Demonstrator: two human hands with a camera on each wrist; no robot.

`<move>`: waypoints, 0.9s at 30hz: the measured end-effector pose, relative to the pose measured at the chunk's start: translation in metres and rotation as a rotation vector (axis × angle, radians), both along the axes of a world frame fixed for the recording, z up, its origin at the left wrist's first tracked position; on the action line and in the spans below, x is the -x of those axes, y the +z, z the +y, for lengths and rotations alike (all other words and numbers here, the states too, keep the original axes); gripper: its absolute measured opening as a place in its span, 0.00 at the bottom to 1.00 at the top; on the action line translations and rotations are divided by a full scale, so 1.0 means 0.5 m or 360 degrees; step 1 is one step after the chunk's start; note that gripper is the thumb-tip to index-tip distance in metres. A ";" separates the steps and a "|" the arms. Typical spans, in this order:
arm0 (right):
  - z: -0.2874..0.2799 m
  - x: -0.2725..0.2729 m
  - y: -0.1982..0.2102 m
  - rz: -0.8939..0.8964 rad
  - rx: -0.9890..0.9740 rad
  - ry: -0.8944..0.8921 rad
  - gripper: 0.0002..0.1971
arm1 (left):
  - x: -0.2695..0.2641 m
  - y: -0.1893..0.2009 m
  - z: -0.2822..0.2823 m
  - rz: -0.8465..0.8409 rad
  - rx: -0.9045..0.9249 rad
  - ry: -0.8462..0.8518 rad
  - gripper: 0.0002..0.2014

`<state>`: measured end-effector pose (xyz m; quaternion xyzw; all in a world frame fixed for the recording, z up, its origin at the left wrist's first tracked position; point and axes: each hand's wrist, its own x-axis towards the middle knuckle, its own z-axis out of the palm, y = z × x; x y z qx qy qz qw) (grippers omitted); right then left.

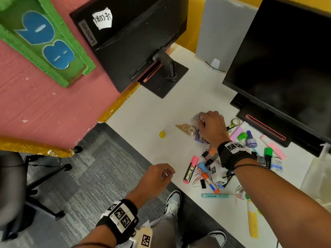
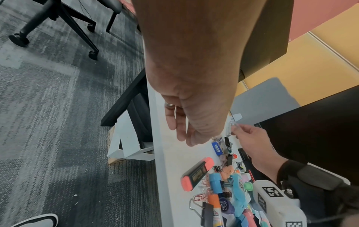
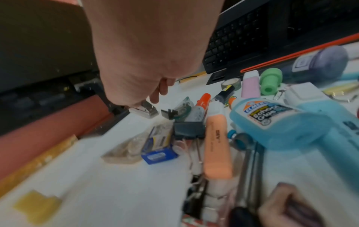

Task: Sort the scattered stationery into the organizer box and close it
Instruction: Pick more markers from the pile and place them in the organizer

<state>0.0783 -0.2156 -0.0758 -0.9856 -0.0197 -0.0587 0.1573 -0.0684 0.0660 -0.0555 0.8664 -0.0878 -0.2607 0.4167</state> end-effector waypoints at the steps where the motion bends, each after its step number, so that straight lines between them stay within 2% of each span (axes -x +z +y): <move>1: 0.000 0.007 0.011 -0.0048 -0.0176 -0.0107 0.13 | -0.004 0.003 -0.004 -0.0010 0.0009 -0.0011 0.07; 5: -0.009 0.052 0.074 -0.0101 -0.1247 -0.0634 0.11 | -0.017 0.019 -0.027 -0.0047 -0.0014 -0.0077 0.06; 8: -0.037 0.109 0.132 -0.0014 -0.1956 -0.0891 0.09 | -0.021 0.020 -0.056 -0.0069 0.0026 -0.0135 0.06; 11: -0.068 0.176 0.188 0.0033 -0.2541 -0.0901 0.08 | -0.027 0.018 -0.094 -0.0100 0.0080 -0.0202 0.06; 13: -0.086 0.229 0.221 0.0041 -0.2812 -0.0869 0.08 | -0.028 0.015 -0.121 -0.0108 0.0120 -0.0263 0.06; 16: -0.115 0.301 0.235 0.0069 -0.2836 -0.0985 0.14 | -0.026 0.009 -0.159 -0.0104 0.0144 -0.0368 0.06; 18: -0.136 0.341 0.227 0.0116 -0.2599 -0.1102 0.16 | -0.024 0.005 -0.181 -0.0158 0.0087 -0.0451 0.07; 21: -0.155 0.411 0.212 0.0129 -0.2206 -0.1207 0.13 | -0.018 -0.005 -0.209 -0.0386 0.0028 -0.0550 0.11; 25: -0.154 0.494 0.201 0.0221 -0.1966 -0.1279 0.09 | -0.029 -0.002 -0.244 -0.0587 -0.0286 -0.0602 0.18; 27: -0.158 0.522 0.188 0.0264 -0.1932 -0.1330 0.08 | -0.036 0.001 -0.254 -0.0559 -0.0529 -0.0612 0.23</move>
